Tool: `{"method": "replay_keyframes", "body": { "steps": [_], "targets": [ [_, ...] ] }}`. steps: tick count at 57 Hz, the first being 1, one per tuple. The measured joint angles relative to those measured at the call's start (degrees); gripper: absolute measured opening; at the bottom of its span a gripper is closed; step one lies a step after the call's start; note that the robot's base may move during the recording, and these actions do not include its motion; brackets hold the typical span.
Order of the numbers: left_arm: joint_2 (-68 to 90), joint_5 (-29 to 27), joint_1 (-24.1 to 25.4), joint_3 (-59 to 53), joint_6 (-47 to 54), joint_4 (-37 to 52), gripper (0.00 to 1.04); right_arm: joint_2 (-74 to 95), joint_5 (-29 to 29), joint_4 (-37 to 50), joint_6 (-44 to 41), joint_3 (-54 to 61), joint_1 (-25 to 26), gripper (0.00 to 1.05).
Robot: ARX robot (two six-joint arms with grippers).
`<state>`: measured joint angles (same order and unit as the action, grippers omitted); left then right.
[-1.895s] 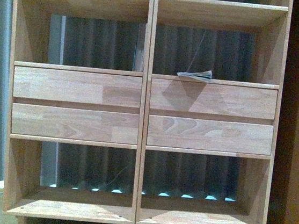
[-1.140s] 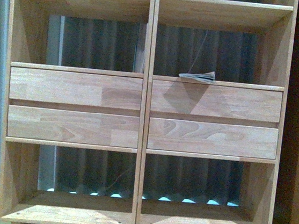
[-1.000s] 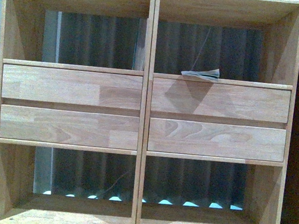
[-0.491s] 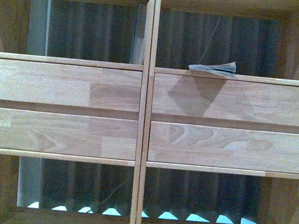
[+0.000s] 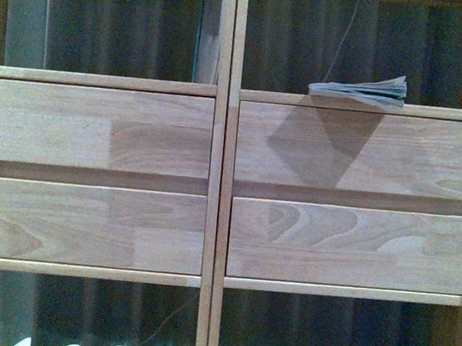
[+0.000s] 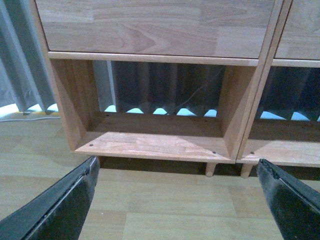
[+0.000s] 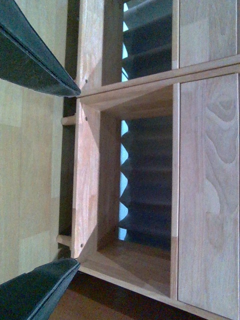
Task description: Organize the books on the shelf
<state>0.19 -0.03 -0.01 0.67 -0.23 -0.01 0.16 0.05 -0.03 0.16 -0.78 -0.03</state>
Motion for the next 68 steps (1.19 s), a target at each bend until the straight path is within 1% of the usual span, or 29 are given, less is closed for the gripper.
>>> {"method": "replay_keyframes", "body": {
  "steps": [68],
  "targets": [
    [0.0,0.0,0.0,0.0,0.0,0.0,0.97,0.1,0.4,0.0,0.1,0.0,0.1,0.98]
  ]
}}
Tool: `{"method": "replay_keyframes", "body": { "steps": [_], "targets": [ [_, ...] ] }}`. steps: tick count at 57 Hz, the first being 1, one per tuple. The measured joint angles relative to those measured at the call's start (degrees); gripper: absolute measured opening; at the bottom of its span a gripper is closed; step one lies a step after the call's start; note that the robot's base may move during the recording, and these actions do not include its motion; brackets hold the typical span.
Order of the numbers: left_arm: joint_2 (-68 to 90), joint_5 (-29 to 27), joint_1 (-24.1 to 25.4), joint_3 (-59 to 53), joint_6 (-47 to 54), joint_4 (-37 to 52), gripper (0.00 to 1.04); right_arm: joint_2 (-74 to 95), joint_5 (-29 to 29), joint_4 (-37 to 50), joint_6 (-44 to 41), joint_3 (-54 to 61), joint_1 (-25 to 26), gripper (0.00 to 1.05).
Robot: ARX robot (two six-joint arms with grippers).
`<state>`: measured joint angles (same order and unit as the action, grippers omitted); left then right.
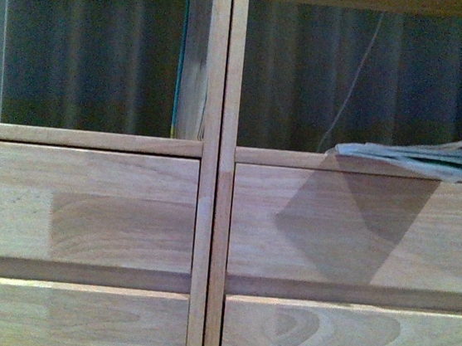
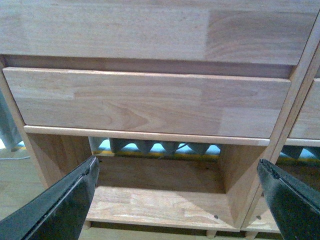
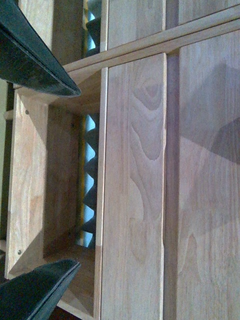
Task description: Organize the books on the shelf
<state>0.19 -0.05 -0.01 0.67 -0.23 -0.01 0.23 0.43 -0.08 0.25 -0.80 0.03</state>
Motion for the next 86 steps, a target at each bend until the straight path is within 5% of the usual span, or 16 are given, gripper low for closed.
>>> {"method": "replay_keyframes", "body": {
  "steps": [6,13,22,29,42,80,86],
  "targets": [
    [0.0,0.1,0.0,0.0,0.0,0.0,0.97,8.6,17.3,-2.3,5.4,-3.7,5.9,0.98],
    [0.0,0.0,0.0,0.0,0.0,0.0,0.97,22.4,22.8,8.5,14.8,-9.7,7.7,0.98],
    [0.0,0.0,0.0,0.0,0.0,0.0,0.97,39.6,21.2,21.8,27.2,-18.8,3.8,0.98],
    [0.0,0.0,0.0,0.0,0.0,0.0,0.97,58.2,18.1,32.1,46.6,-29.5,0.1,0.98],
    [0.0,0.0,0.0,0.0,0.0,0.0,0.97,79.2,9.5,38.1,64.8,-46.3,-3.9,0.98],
    [0.0,0.0,0.0,0.0,0.0,0.0,0.97,91.6,1.7,33.5,67.3,-63.5,-5.8,0.98],
    [0.0,0.0,0.0,0.0,0.0,0.0,0.97,91.5,1.9,33.4,66.8,-63.3,-5.1,0.86]
  ]
}}
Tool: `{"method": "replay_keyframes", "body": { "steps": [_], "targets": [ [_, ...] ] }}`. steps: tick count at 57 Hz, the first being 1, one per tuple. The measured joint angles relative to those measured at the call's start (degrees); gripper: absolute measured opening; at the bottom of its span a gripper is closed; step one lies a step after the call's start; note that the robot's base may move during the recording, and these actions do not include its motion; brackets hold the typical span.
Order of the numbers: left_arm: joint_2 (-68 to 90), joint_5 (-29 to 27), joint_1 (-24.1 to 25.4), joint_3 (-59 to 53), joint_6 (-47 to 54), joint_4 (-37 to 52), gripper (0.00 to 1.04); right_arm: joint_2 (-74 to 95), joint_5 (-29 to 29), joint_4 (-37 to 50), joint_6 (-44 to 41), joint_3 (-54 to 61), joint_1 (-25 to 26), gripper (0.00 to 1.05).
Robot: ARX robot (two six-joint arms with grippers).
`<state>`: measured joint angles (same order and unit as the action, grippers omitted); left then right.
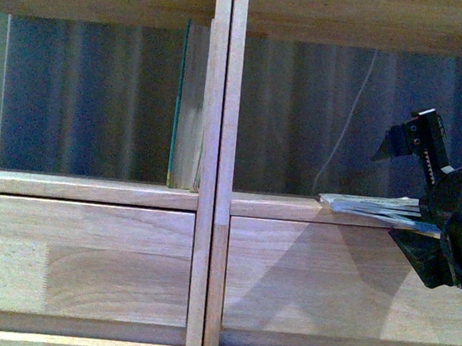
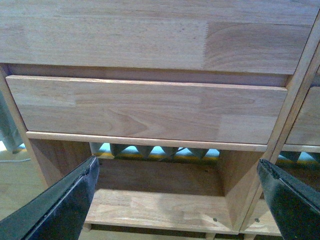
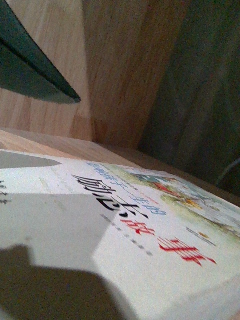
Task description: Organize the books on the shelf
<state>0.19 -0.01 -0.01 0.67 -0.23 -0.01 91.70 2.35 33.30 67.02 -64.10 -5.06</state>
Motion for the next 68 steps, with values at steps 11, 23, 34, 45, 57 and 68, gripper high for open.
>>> {"method": "replay_keyframes", "body": {
  "steps": [11,23,34,45,57,68],
  "targets": [
    [0.0,0.0,0.0,0.0,0.0,0.0,0.97,-0.5,0.4,0.7,-0.1,0.9,1.7,0.56],
    [0.0,0.0,0.0,0.0,0.0,0.0,0.97,-2.3,1.9,3.4,0.2,4.2,1.9,0.16],
    [0.0,0.0,0.0,0.0,0.0,0.0,0.97,-5.5,3.8,5.2,0.5,7.0,2.0,0.07],
    [24.7,50.6,22.5,5.7,-3.7,18.1,0.97,-10.0,7.8,5.3,0.6,8.5,3.9,0.07],
    [49.1,58.1,31.3,17.3,-11.7,40.9,0.97,-16.2,11.6,7.0,0.7,9.8,6.6,0.07],
    [66.6,53.3,30.0,33.0,-18.8,42.6,0.97,-22.8,17.8,11.7,0.4,14.1,6.5,0.07]
  ]
}}
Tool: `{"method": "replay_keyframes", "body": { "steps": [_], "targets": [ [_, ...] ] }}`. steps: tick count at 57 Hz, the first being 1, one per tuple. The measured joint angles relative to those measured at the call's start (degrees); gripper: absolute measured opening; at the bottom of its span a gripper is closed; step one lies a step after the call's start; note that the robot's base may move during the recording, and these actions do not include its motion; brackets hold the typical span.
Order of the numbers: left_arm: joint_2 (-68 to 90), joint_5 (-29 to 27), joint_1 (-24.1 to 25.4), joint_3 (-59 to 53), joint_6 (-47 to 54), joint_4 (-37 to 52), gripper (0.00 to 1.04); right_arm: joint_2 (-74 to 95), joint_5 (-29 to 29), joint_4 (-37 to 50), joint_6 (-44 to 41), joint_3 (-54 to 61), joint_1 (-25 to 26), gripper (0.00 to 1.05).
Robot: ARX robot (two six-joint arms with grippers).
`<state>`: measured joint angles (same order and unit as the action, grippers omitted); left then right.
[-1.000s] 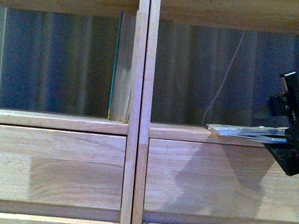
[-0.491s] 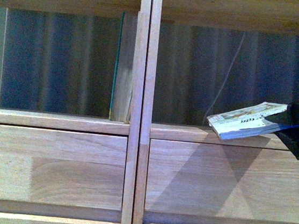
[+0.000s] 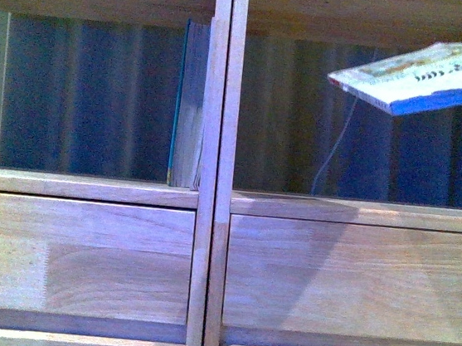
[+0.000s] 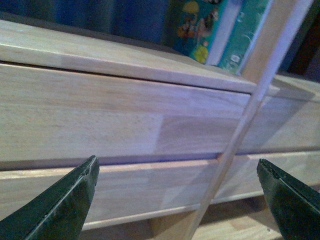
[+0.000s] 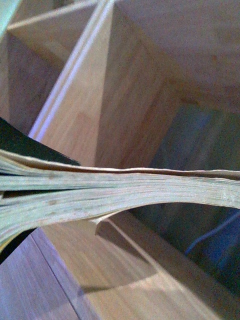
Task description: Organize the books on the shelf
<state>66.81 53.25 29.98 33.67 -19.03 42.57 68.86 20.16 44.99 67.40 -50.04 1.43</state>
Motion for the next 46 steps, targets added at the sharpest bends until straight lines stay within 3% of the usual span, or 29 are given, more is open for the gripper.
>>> {"method": "replay_keyframes", "body": {
  "steps": [5,12,17,26,30,36,46],
  "targets": [
    [6.4,-2.1,-2.1,8.0,-3.2,-2.4,0.97,-2.9,1.9,2.3,-1.1,2.1,-1.1,0.07],
    [13.1,-0.3,-5.6,18.0,-10.8,-4.7,0.97,-5.9,4.1,5.3,-3.8,4.2,-3.8,0.07],
    [16.7,4.3,-8.8,23.8,-21.8,0.3,0.97,-6.8,4.6,7.4,-7.0,4.9,-6.5,0.07],
    [18.6,2.0,-14.6,30.2,-40.2,4.9,0.97,-5.9,5.0,12.3,-10.4,5.2,-10.8,0.07],
    [18.2,0.8,-19.9,31.1,-47.6,5.1,0.97,-4.2,6.5,17.0,-12.2,5.2,-13.9,0.07],
    [16.7,-1.1,-27.9,30.6,-49.8,3.7,0.97,-0.7,7.5,19.2,-13.8,4.0,-17.6,0.07],
    [13.9,-3.8,-36.6,29.5,-49.8,3.7,0.97,3.1,6.3,19.3,-14.9,1.2,-20.1,0.07]
  ]
}}
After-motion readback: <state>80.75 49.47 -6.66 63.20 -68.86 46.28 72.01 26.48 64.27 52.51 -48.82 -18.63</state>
